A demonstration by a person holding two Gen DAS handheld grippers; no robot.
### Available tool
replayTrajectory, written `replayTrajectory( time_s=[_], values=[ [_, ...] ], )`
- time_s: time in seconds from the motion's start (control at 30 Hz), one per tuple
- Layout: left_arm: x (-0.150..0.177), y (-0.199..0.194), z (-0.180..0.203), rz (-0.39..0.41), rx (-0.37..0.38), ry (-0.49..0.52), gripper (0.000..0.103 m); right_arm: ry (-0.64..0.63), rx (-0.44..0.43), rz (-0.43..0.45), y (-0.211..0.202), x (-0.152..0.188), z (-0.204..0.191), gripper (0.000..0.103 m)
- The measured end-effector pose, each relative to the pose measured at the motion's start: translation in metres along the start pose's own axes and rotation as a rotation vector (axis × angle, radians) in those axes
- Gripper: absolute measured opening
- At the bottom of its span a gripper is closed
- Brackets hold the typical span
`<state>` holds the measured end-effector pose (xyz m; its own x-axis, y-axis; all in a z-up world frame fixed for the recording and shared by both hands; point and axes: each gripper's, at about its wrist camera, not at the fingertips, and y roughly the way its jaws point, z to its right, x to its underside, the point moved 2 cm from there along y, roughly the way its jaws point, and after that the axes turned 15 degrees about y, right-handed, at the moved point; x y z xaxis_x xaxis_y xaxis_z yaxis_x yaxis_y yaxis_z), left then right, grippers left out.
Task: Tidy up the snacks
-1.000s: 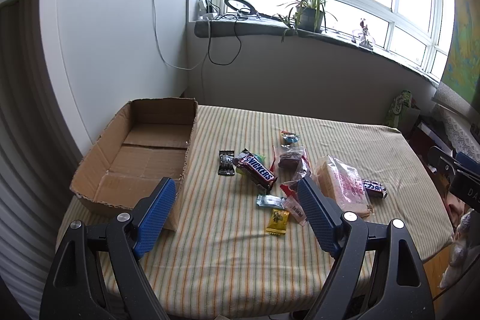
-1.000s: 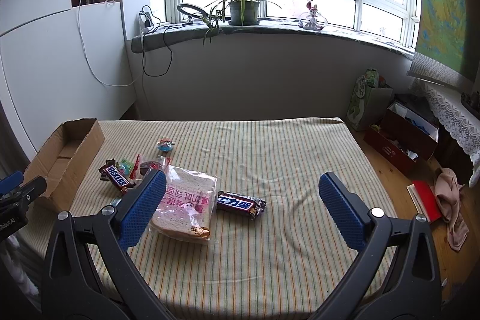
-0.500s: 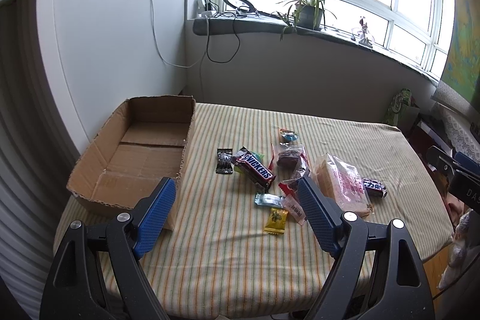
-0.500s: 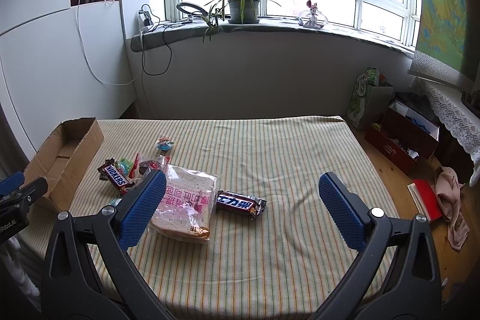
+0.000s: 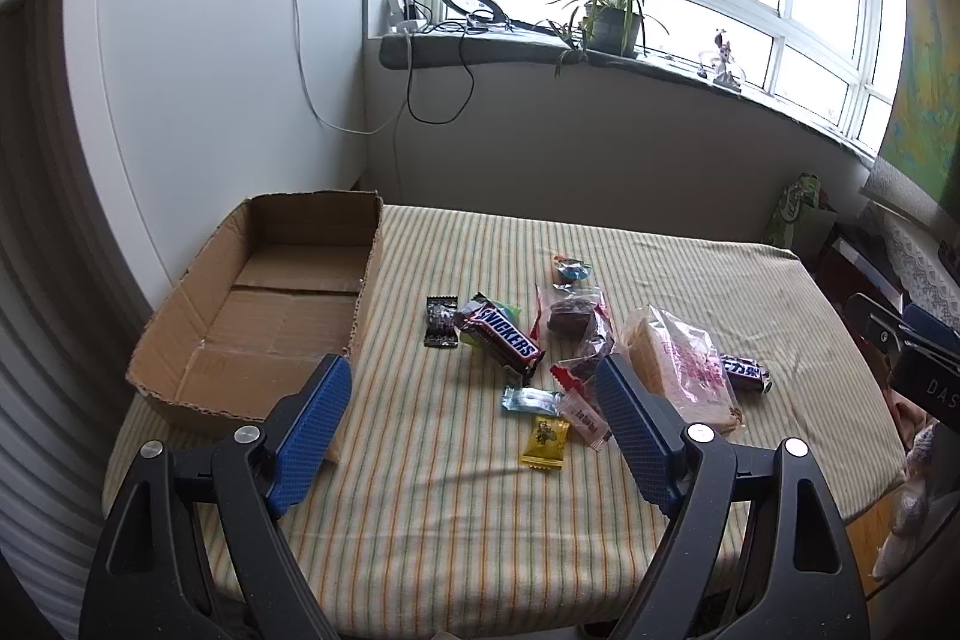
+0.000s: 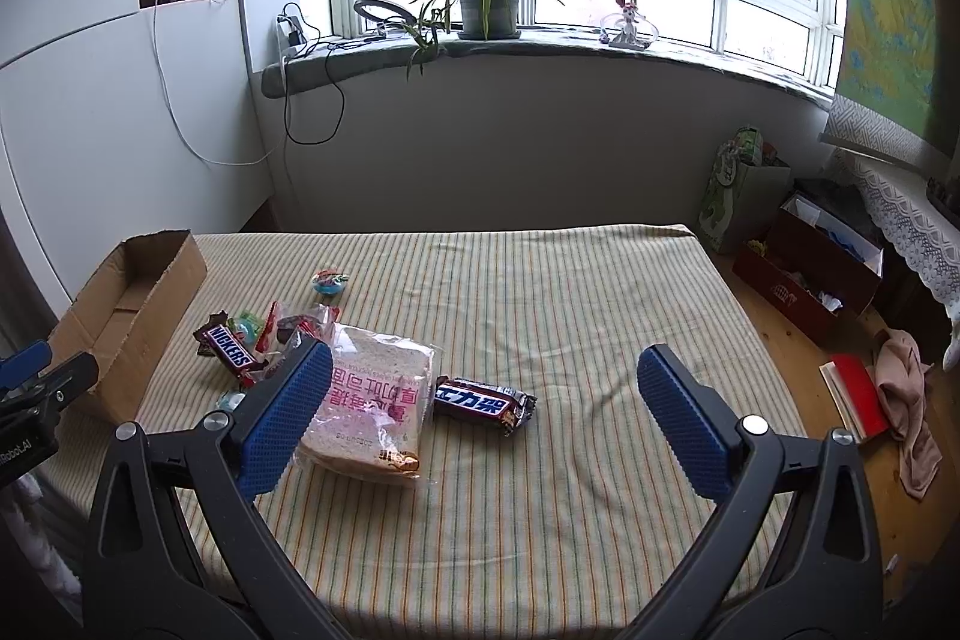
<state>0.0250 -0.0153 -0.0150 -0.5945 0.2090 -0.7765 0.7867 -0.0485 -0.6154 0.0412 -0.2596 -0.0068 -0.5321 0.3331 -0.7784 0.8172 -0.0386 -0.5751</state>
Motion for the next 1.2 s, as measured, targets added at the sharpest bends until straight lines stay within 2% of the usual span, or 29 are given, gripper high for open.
replayTrajectory(
  time_s=[0.27, 0.53, 0.73, 0.77, 0.87, 0.93, 1.03, 1.1, 1.2],
  values=[
    [-0.001, 0.009, 0.006, -0.017, 0.019, 0.009, 0.084, 0.018, -0.022, -0.027, 0.011, 0.001, 0.007, 0.103],
    [-0.001, 0.024, 0.017, -0.045, 0.082, 0.018, 0.084, 0.087, -0.197, -0.175, 0.044, 0.003, 0.031, 0.103],
    [-0.003, 0.04, 0.031, -0.07, 0.167, 0.031, 0.084, 0.179, -0.346, -0.307, 0.069, 0.013, 0.046, 0.103],
    [-0.003, 0.043, 0.034, -0.076, 0.187, 0.031, 0.083, 0.194, -0.37, -0.329, 0.073, 0.014, 0.048, 0.102],
    [-0.003, 0.052, 0.044, -0.099, 0.263, 0.02, 0.081, 0.244, -0.438, -0.404, 0.087, 0.019, 0.049, 0.09],
    [-0.002, 0.059, 0.049, -0.119, 0.308, 0.008, 0.076, 0.276, -0.474, -0.453, 0.096, 0.022, 0.049, 0.088],
    [-0.002, 0.07, 0.058, -0.147, 0.362, 0.0, 0.069, 0.279, -0.492, -0.49, 0.105, 0.026, 0.045, 0.085],
    [-0.002, 0.077, 0.064, -0.168, 0.406, -0.01, 0.068, 0.286, -0.515, -0.519, 0.112, 0.028, 0.041, 0.079],
    [-0.004, 0.085, 0.07, -0.191, 0.441, -0.018, 0.059, 0.307, -0.526, -0.563, 0.123, 0.031, 0.036, 0.074]
  ],
)
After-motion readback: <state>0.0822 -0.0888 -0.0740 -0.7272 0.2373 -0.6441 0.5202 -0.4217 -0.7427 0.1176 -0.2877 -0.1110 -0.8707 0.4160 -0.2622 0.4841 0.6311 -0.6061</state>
